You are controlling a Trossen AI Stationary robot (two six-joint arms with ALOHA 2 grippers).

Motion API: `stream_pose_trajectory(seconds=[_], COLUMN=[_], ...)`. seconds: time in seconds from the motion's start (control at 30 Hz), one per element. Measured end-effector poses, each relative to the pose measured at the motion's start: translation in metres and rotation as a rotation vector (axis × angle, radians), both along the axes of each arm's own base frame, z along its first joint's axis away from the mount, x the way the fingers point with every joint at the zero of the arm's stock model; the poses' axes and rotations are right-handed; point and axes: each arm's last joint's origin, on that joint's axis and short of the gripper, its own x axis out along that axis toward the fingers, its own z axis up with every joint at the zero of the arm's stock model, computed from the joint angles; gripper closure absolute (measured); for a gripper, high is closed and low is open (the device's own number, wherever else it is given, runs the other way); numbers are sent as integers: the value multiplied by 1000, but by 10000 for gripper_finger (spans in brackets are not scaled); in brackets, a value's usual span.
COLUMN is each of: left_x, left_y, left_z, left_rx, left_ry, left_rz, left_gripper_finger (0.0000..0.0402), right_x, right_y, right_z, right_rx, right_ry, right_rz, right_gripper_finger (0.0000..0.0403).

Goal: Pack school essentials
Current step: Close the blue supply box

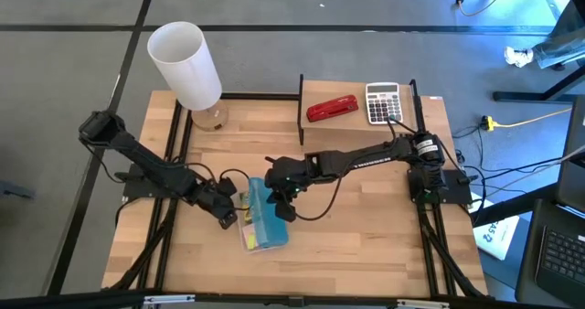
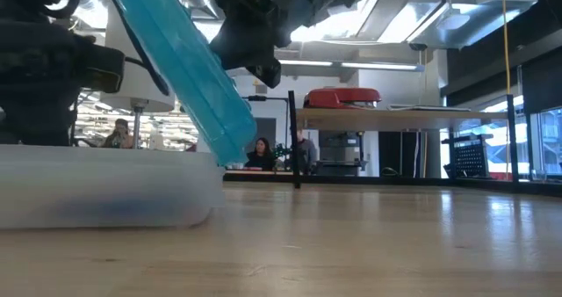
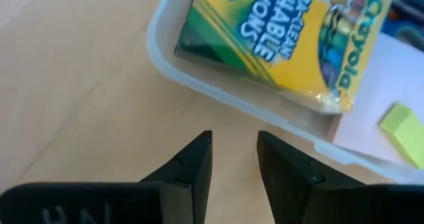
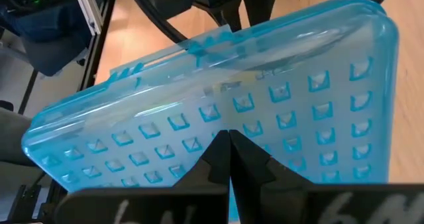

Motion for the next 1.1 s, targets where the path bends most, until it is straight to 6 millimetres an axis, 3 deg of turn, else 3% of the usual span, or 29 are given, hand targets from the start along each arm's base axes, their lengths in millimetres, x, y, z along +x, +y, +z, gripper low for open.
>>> stream_pose_trajectory(seconds=[0.47, 0.87, 1.1], left_x=[-14, -44, -38], left_y=[5, 20, 21], left_z=[3, 55, 85], left_rx=[-23, 143, 182], left_ry=[158, 450, 297], left_rz=[2, 60, 86], left_gripper_finger=[288, 288, 288], right_x=[7, 8, 9], right_y=[0, -1, -4], right_z=[-22, -23, -23], right_rx=[-28, -43, -54], right_ry=[23, 21, 11], right_rz=[15, 27, 21], right_gripper_finger=[398, 398, 398])
